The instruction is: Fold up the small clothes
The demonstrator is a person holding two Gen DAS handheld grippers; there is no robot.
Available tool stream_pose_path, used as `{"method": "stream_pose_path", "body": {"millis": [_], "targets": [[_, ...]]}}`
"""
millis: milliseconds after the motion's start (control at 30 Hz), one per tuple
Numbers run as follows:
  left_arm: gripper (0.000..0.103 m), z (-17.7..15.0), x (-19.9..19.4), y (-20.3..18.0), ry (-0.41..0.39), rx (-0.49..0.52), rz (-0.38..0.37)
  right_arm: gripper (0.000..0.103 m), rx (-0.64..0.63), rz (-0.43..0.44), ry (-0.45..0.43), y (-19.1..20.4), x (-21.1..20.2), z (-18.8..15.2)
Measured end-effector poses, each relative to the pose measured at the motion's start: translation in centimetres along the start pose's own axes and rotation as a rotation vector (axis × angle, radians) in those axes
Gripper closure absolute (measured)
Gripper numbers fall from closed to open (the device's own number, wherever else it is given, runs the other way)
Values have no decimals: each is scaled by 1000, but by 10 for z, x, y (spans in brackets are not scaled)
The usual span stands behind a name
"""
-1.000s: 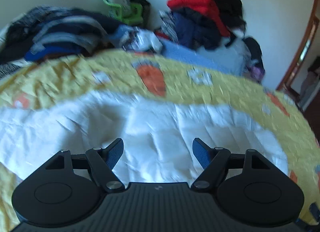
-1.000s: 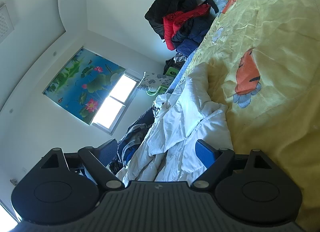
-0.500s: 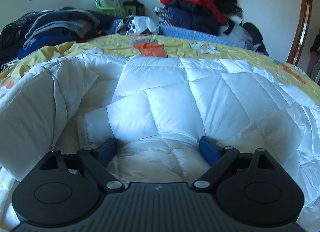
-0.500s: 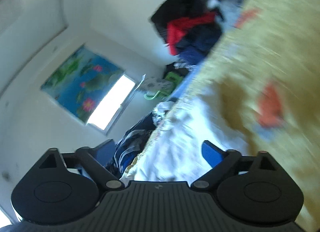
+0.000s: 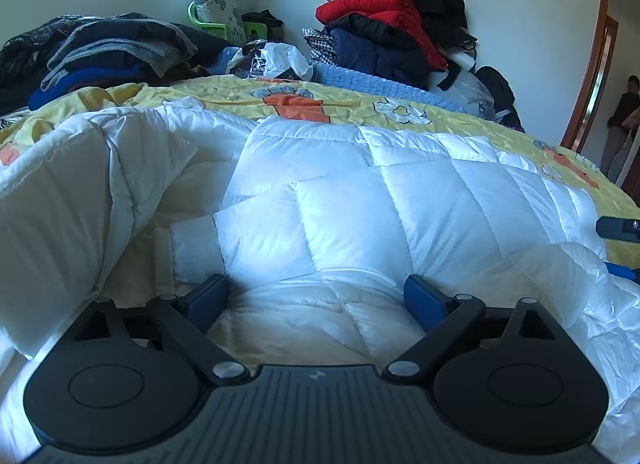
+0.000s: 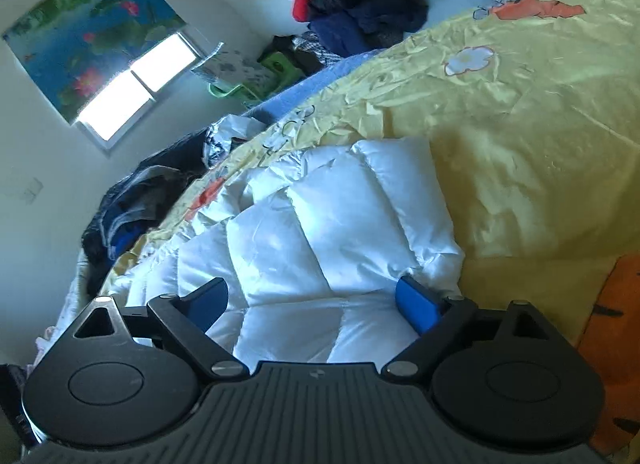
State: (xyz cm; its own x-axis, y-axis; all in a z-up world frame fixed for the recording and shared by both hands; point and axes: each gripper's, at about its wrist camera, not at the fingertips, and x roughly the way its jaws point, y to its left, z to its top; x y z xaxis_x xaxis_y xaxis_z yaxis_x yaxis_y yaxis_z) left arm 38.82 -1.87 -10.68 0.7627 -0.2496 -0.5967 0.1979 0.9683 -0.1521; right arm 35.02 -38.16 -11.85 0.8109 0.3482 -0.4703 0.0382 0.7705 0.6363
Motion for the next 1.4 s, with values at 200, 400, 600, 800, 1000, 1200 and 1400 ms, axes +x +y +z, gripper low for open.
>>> {"method": "stream_pose_path", "body": {"millis": [200,400,600,800,1000,1200,1400], "targets": [[5,6,-19,-11,-31,67,76,11,-90,-130,-1,32,-5,-5],[0,12,-131,37,-238,-102,-9,1,-174,118,-139,72,-97,-63],[0,18,-166,177,-324,-598,211,1,-250,9,-148,59,-125,-115],[0,12,-133,284,-255,-993,311,2,-180,-3,-51,45,-97,-119],[0,4,-94,306,-114,-969,257,2,-118,47,-74,33,-103,-121],[32,0,-83,307,-106,-912,297,2,-123,42,-76,32,-102,-121],[75,10,-75,306,-102,-824,279,2,-112,50,-79,32,-103,-123]]}}
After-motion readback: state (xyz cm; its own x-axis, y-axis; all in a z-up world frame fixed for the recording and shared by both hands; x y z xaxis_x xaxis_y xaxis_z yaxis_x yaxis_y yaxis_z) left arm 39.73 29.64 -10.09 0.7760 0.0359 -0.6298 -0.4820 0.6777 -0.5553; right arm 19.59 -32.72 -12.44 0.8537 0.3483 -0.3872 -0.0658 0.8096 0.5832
